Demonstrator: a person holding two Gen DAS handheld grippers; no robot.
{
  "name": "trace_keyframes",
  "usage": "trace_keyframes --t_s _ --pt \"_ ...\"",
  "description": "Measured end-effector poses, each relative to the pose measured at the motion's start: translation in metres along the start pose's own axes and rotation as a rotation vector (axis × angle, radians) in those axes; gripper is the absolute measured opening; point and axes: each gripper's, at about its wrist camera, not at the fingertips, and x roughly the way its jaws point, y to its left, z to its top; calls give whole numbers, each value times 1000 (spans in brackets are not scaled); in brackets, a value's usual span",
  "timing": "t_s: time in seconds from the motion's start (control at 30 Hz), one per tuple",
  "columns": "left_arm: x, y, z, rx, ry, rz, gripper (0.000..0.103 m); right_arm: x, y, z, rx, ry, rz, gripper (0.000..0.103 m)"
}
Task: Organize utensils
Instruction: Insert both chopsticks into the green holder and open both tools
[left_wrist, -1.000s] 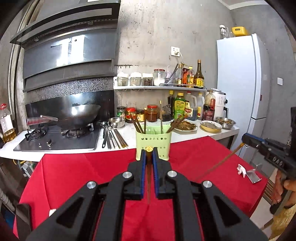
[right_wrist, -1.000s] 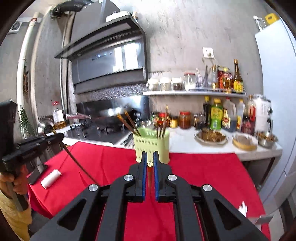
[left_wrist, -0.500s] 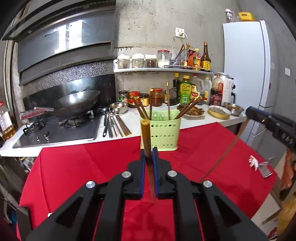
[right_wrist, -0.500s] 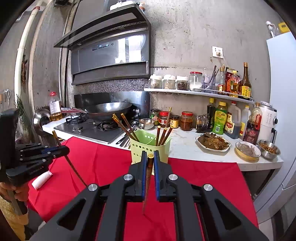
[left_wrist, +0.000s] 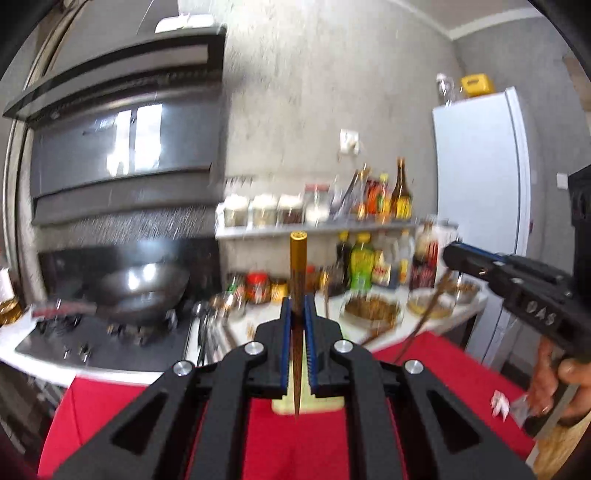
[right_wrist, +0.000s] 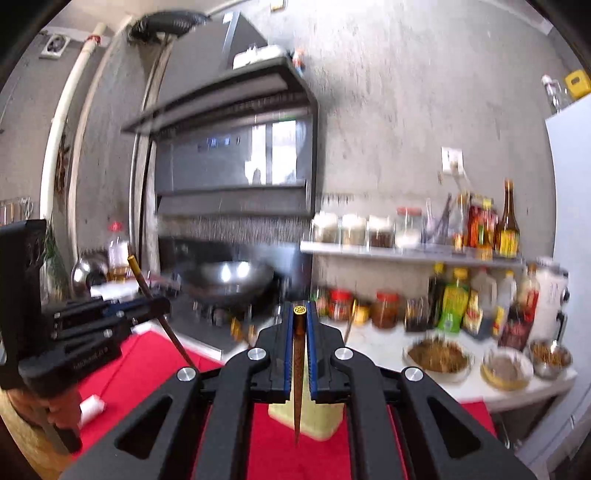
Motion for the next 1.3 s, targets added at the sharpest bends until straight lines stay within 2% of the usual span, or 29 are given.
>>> trace_keyframes --t_s 0.13,0.2,0.43,0.6,0.63,0.67,0.73,0.77,0.8,0.93,1.03,1.17,1.3 --pt "29 -3 35 -1 -62 -10 7 25 -12 27 -10 -66 -48 7" --pt "53 -1 39 -16 -38 -29 7 42 -22 28 9 -58 -41 7" --pt "130 3 20 -10 71 -26 7 96 -38 -1 5 37 -65 7" --pt "158 11 -1 -23 141 -24 7 118 -44 -22 7 126 -47 9" --pt "159 11 -4 -24 149 -25 7 119 -44 -24 11 142 -37 16" --pt "160 11 -5 -19 153 -28 8 118 -45 -26 13 141 -38 36" --pt "155 11 -5 -14 142 -31 21 109 -44 -24 1 122 -59 54" --pt "149 10 -3 -12 126 -29 34 106 -43 -23 -5 115 -63 54" --pt "144 9 0 -14 111 -31 41 98 -42 -21 -10 105 -72 54" --pt "100 3 15 -3 44 -30 42 57 -36 -16 -23 84 -92 54" --pt "61 1 14 3 37 26 44 25 -31 -23 -34 91 -107 54" --pt "20 2 -16 -12 113 132 46 -17 -18 -57 -25 163 -126 54" --pt "-11 -3 -75 -33 271 201 47 -47 2 -103 -4 273 -128 54"
